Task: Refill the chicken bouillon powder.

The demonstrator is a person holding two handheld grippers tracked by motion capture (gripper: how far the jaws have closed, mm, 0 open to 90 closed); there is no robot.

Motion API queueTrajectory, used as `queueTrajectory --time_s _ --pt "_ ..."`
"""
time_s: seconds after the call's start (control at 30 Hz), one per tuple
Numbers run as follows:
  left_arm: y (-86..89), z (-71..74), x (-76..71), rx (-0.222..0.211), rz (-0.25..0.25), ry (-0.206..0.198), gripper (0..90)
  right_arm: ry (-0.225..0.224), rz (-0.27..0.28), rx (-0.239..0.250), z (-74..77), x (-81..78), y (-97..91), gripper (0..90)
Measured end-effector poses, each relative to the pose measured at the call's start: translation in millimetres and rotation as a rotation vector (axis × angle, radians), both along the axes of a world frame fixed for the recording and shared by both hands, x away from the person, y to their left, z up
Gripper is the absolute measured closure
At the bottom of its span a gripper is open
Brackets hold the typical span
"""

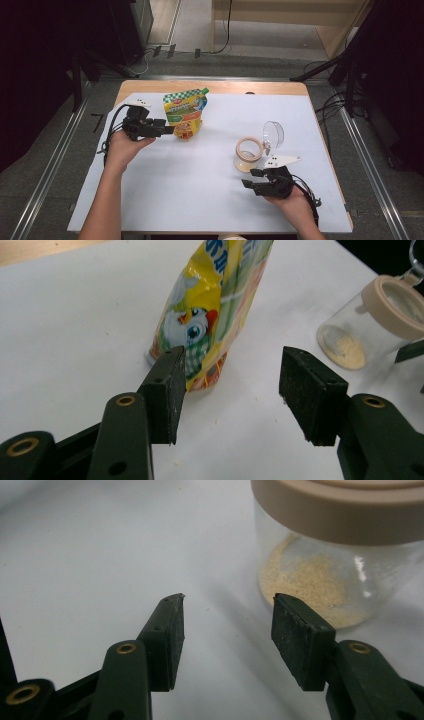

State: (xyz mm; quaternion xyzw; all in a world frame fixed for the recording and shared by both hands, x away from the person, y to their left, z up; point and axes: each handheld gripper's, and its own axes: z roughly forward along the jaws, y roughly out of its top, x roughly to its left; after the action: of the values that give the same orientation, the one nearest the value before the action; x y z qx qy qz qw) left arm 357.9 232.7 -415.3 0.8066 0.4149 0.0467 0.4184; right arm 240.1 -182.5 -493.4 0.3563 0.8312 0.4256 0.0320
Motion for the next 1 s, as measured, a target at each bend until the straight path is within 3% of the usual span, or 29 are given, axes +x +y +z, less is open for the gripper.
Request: queueTrajectory --time_s 0.07,0.23,0.33,0.47,0.6,0.77,1.0 --pt "-2.7 -0.3 4.5 0.019 -0.002 0.003 45.4 -0.007 0.013 0.001 0.5 -1.6 2.3 48.3" --pt "-15.5 0.0 14.4 0.014 -0.003 -0.032 48.8 -0.009 0.043 0.007 1.1 -5.6 10.1 48.0" --pt "-21.2 -3.3 19.8 -0.018 0.013 -0.036 53.4 -0.008 0.060 0.008 -0.4 -7.0 17.1 47.8" --pt "-29.1 -5.0 22.9 0.030 0.022 -0.045 57.8 -0.008 0.090 0.013 -2.5 -11.2 30.9 47.9" --pt "-32.1 -10.0 25.3 0.015 0.013 -0.029 68.3 0.016 0.145 0.070 -4.8 -14.9 47.0 47.8" --pt "-30.3 -11.7 23.3 0.002 0.031 -0.053 74.9 -0.023 0.193 0.049 -9.0 -21.3 63.6 47.9" --pt "-33.4 -10.1 19.7 0.009 0.033 -0.059 84.8 -0.026 0.197 0.027 -15.9 -21.0 71.8 47.8"
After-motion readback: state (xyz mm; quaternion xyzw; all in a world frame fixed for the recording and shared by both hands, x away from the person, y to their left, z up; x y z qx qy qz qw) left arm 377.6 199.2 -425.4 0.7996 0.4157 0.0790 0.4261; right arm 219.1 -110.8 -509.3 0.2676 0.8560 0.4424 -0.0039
